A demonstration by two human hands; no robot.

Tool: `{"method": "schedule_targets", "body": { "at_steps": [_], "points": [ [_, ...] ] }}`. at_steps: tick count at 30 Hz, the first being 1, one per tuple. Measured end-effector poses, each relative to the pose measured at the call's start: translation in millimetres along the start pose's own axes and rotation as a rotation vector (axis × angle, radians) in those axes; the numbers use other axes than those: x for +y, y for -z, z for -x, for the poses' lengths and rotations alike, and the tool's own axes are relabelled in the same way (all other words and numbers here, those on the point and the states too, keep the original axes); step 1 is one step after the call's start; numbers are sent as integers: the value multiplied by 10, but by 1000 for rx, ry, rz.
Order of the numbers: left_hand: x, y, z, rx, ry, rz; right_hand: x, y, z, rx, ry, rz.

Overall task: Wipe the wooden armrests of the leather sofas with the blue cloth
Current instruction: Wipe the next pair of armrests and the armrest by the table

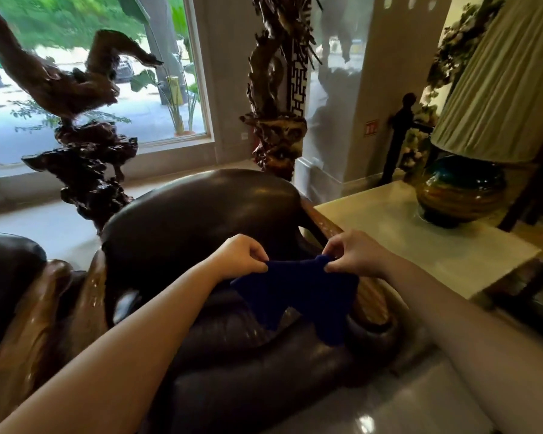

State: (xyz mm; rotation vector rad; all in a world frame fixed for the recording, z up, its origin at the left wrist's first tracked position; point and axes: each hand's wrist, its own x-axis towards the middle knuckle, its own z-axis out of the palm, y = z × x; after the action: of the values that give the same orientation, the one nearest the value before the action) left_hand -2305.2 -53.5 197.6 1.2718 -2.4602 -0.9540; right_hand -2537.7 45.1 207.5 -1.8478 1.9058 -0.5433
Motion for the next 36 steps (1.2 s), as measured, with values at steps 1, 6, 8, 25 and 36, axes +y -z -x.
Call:
{"method": "schedule_targets", "body": {
  "at_steps": [1, 6, 8, 25, 36],
  "points": [
    [92, -136, -74, -13, -2, 5, 153, 49, 51, -10, -13, -13],
    [446, -665, -571, -80, 16, 59, 906, 262, 111, -4, -82, -66],
    [531, -812, -778, -94, 21, 80, 1147, 333, 65, -21, -100, -77],
    [957, -1443, -3207, -95, 105, 166, 2917, 1203, -1537, -34, -191, -74],
    [765, -2098, -4090, -53, 335, 247, 4099, 1039, -2644, -299, -98, -96]
  ]
}}
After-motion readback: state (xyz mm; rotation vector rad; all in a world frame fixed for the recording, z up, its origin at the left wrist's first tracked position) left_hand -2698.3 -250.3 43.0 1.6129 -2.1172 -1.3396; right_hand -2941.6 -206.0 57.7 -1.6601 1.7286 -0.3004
